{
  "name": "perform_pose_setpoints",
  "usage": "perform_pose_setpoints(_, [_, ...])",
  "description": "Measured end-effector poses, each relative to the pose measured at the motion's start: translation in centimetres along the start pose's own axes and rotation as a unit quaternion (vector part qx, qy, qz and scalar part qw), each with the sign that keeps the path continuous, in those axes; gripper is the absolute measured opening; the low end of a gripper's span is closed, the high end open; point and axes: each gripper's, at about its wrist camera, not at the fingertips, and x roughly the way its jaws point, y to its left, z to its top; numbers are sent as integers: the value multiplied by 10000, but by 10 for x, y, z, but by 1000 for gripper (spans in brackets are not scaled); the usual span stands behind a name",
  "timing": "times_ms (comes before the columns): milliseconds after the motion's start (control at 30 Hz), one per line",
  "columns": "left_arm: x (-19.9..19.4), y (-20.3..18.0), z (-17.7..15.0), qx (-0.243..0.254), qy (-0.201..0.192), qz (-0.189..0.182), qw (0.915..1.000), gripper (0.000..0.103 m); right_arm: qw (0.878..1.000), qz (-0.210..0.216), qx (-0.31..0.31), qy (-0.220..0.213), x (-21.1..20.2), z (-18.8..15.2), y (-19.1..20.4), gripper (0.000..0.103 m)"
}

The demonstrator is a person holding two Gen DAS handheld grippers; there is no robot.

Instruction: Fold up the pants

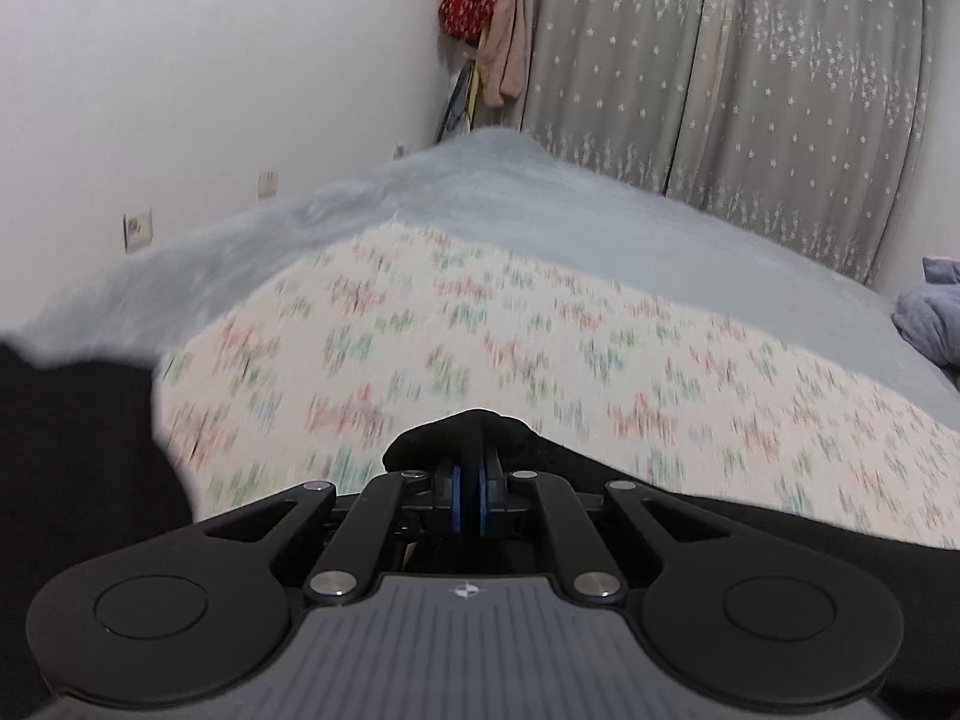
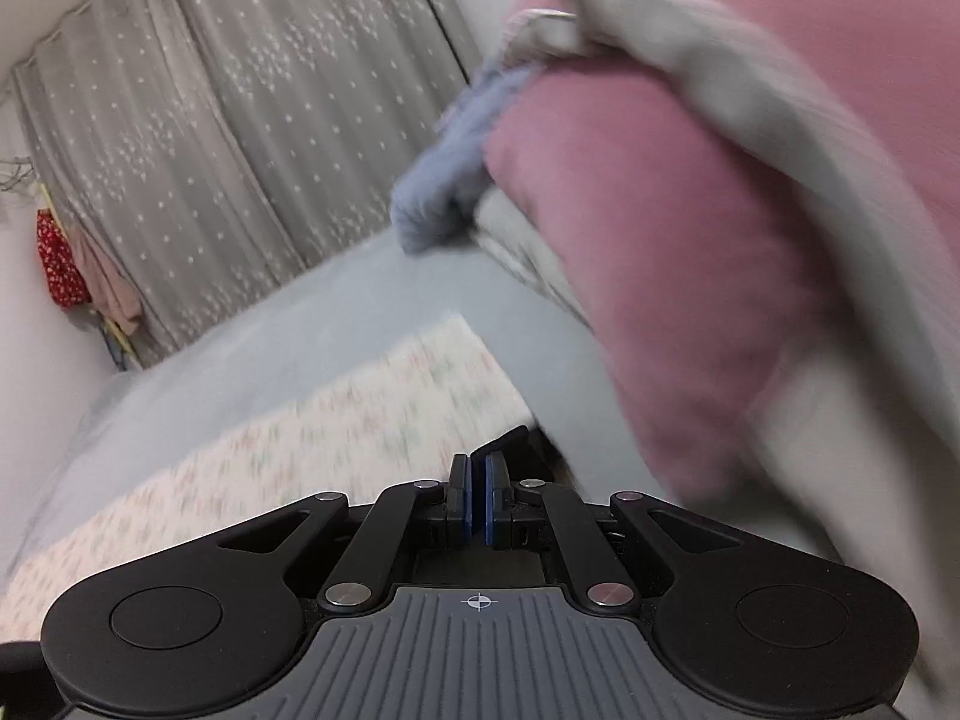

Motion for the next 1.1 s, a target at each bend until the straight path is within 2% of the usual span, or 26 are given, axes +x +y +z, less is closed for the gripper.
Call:
perform_pose_setpoints(100, [-7,9,-19,-36,365,28,9993,20,9991,-111,259,303,-26,-35,-28,3])
perform_pose_setpoints(133, [-6,14,-24,-104,581,-41,9982,23,9984,-179,352,413,-29,-45,-36,3])
perform_pose_setpoints(200, [-8,25,-31,-221,957,-114,9951,38,9969,-345,407,575,-36,-64,-45,3])
perform_pose_setpoints(233, [-14,28,-32,-286,1003,-131,9945,50,9962,-425,412,640,-37,-72,-48,3])
perform_pose_setpoints(267, [-23,32,-32,-348,956,-128,9947,64,9958,-473,414,663,-39,-78,-50,3])
perform_pose_setpoints(333, [-47,38,-37,-475,799,-183,9955,75,9955,-449,454,696,-47,-84,-50,4])
perform_pose_setpoints(367, [-55,41,-37,-544,750,-239,9954,76,9952,-401,539,707,-50,-84,-53,4])
perform_pose_setpoints(400, [-63,44,-37,-635,729,-275,9949,77,9946,-346,673,715,-52,-84,-55,10])
perform_pose_setpoints(467, [-75,48,-39,-839,710,-305,9935,77,9913,-253,1064,733,-57,-84,-62,12])
perform_pose_setpoints(500, [-80,50,-39,-938,710,-334,9925,77,9887,-221,1276,750,-57,-84,-64,16])
perform_pose_setpoints(567, [-89,53,-41,-1232,685,-418,9891,77,9831,-117,1661,761,-62,-89,-69,27])
perform_pose_setpoints(700, [-91,45,-44,-1612,884,-765,9800,79,9604,188,2681,731,-66,-104,-80,58])
perform_pose_setpoints(733, [-89,41,-44,-1635,962,-780,9787,79,9585,169,2750,725,-66,-105,-77,64])
perform_pose_setpoints(800, [-83,33,-43,-1677,1066,-746,9772,79,9606,56,2654,825,-59,-106,-69,69])
perform_pose_setpoints(867, [-74,28,-41,-1804,1206,-654,9740,79,9626,-239,2530,943,-50,-104,-62,69])
perform_pose_setpoints(1000, [-60,31,-48,-2314,1371,-478,9620,79,9649,-696,2302,1055,-30,-96,-44,66])
perform_pose_setpoints(1067, [-53,31,-50,-2471,1425,-480,9573,79,9663,-858,2204,1014,-23,-95,-37,50])
perform_pose_setpoints(1100, [-50,30,-50,-2576,1436,-497,9542,79,9664,-893,2187,1015,-21,-95,-36,37])
